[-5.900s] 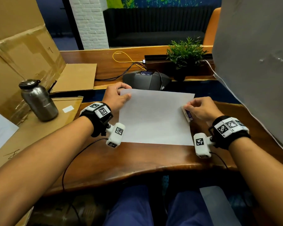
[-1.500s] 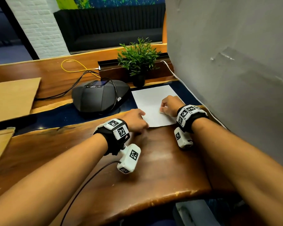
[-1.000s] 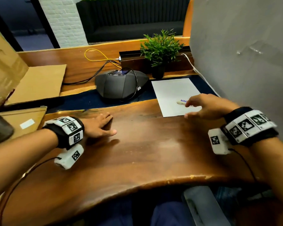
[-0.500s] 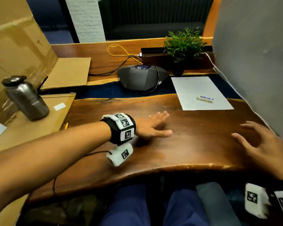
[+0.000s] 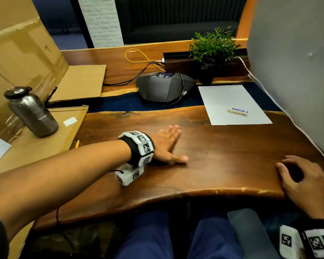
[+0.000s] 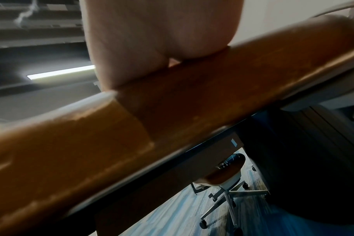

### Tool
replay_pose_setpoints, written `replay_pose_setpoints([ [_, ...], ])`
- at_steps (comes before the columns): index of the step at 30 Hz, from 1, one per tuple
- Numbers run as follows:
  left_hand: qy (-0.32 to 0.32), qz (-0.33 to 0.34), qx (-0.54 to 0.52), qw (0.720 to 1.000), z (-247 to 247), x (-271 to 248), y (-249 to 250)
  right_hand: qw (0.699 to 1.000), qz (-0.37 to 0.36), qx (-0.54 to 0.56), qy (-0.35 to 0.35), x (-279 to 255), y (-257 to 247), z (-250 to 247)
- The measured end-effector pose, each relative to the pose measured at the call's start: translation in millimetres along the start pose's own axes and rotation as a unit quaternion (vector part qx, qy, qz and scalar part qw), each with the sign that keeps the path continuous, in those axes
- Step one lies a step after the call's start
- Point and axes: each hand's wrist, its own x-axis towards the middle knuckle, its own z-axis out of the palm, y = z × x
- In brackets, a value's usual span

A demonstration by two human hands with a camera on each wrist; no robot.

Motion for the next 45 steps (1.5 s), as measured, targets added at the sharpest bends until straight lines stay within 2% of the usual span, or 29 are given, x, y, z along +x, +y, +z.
replay_pose_setpoints([
  [3,-0.05,0.094,-0.021,0.994,0,-6,38,1.0,-0.008,0.008,0.0,-3,3,0],
  [5,-0.039,0.094,-0.077,0.992,-10,-11,33,1.0,-0.011,0.007,0.0,-3,3,-1],
  [7,0.021,0.03,-0.093,0.995,-23,-18,4,1.0,-0.009,0.002,-0.002,-4,3,-2],
  [9,0.067,-0.075,-0.084,0.991,-31,-26,-38,1.0,-0.007,0.004,0.006,-4,2,-1],
  [10,0.064,-0.134,-0.08,0.986,-31,-31,-58,1.0,-0.007,0.005,0.014,-4,1,0],
  [12,0.014,-0.218,-0.053,0.974,-21,-41,-82,1.0,-0.003,0.003,0.031,-2,-1,2],
  [14,-0.02,-0.233,-0.031,0.972,-1,-41,-81,0.999,0.001,0.001,0.039,-3,-2,3],
  [18,-0.024,-0.15,-0.017,0.988,11,-33,-34,0.999,0.008,-0.007,0.036,-3,-1,6],
  [22,-0.053,-0.015,0.007,0.998,7,-20,30,1.0,0.006,0.004,0.023,-2,3,7],
  [24,-0.073,0.067,-0.028,0.995,3,-19,58,1.0,0.013,0.009,0.017,-3,4,6],
  [26,-0.065,0.102,-0.084,0.989,-4,-21,68,1.0,0.011,0.008,0.009,-3,6,5],
  [28,-0.019,0.062,-0.123,0.99,-18,-28,53,1.0,0.007,0.011,0.001,-3,9,5],
  [30,0.032,-0.034,-0.125,0.991,-27,-34,20,1.0,0.003,0.012,0.002,-4,11,7],
  [31,0.038,-0.093,-0.112,0.989,-28,-38,-1,1.0,0.002,0.013,0.008,-4,12,8],
  [33,0.004,-0.189,-0.062,0.98,-16,-47,-37,1.0,0.001,0.01,0.022,-3,10,10],
  [35,-0.03,-0.217,-0.033,0.975,3,-52,-53,0.999,0.004,0.0,0.038,-3,5,10],
  [37,-0.028,-0.192,-0.033,0.981,12,-49,-44,0.999,0.009,-0.001,0.046,-3,1,10],
  [39,-0.028,-0.135,-0.031,0.99,9,-38,-18,0.999,0.009,-0.001,0.049,-3,-1,9],
  [42,-0.04,-0.023,-0.011,0.999,6,-15,37,0.999,0.007,0.001,0.044,-3,-2,6],
  [45,-0.048,0.093,-0.027,0.994,8,0,88,0.999,0.009,0.012,0.038,-5,-2,3],
])
